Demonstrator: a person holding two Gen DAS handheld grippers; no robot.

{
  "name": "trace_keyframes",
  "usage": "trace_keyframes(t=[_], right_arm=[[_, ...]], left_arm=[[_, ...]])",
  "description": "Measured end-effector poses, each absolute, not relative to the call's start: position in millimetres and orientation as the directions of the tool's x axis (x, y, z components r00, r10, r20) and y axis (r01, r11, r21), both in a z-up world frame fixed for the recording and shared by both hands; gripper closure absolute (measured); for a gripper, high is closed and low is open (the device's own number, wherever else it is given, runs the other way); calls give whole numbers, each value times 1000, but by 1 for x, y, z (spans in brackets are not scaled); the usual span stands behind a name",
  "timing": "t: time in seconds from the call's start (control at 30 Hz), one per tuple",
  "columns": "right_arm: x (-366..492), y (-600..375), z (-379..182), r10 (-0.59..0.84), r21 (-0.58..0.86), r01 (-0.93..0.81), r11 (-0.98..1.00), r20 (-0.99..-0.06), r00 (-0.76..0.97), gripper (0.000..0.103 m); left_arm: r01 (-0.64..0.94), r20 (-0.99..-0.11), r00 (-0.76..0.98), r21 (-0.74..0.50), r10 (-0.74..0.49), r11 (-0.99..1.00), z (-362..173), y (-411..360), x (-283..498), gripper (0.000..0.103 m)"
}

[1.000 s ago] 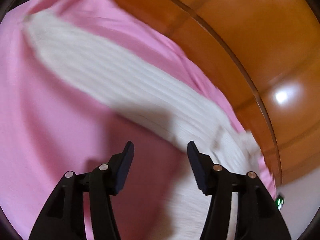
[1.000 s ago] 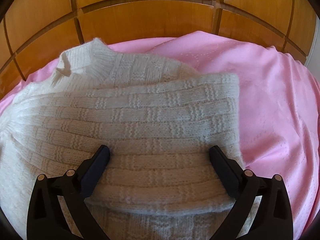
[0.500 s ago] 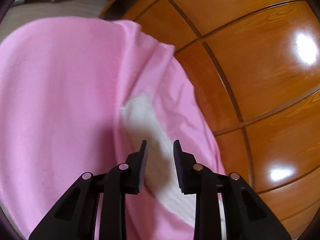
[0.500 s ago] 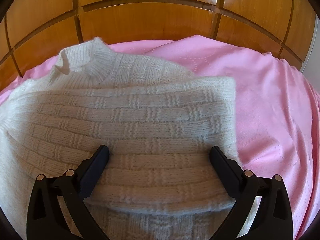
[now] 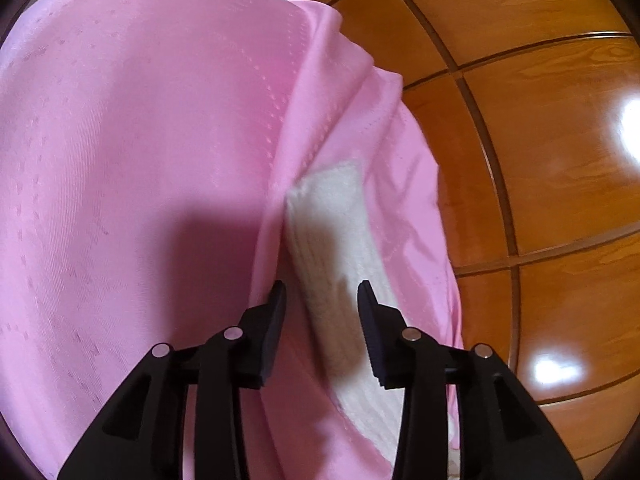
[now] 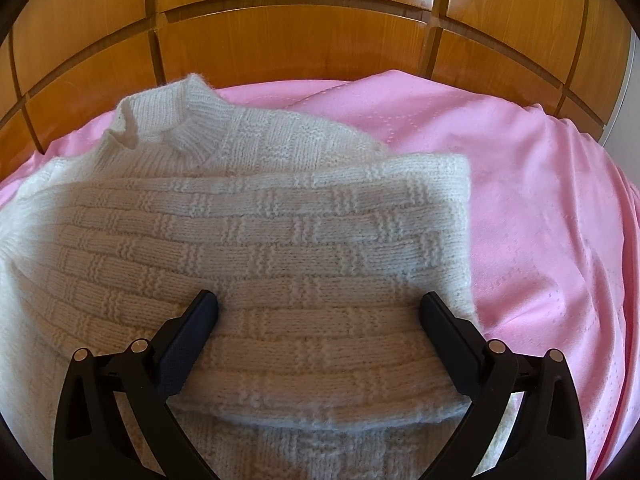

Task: Fold small clothes
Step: 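Grasp the sleeve cuff with the left gripper and fold it across the sweater body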

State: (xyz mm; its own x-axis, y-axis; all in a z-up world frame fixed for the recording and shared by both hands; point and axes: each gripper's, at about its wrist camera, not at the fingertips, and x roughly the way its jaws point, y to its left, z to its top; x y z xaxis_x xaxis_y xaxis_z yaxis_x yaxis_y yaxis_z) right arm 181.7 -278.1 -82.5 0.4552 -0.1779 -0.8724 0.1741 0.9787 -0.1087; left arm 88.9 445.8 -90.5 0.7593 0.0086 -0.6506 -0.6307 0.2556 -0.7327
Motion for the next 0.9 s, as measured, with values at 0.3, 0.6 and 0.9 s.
trace_keyframes(t=[0.3,0.6,0.9], right_arm=[[184,-281,-84,-177,-108,174,979,-872,456,4],[183,-281,-84,-175,-105,175,979,-872,457,4],[184,-284,-84,-157,-82,178,981,-874,460,4]], left_arm=[[-656,-681,727,-652,87,380,-64,450,109,96],[-368,-521,853,-599,3,712,24,322,133,98],[20,-558,769,-467,-312,884,21,110,168,98]])
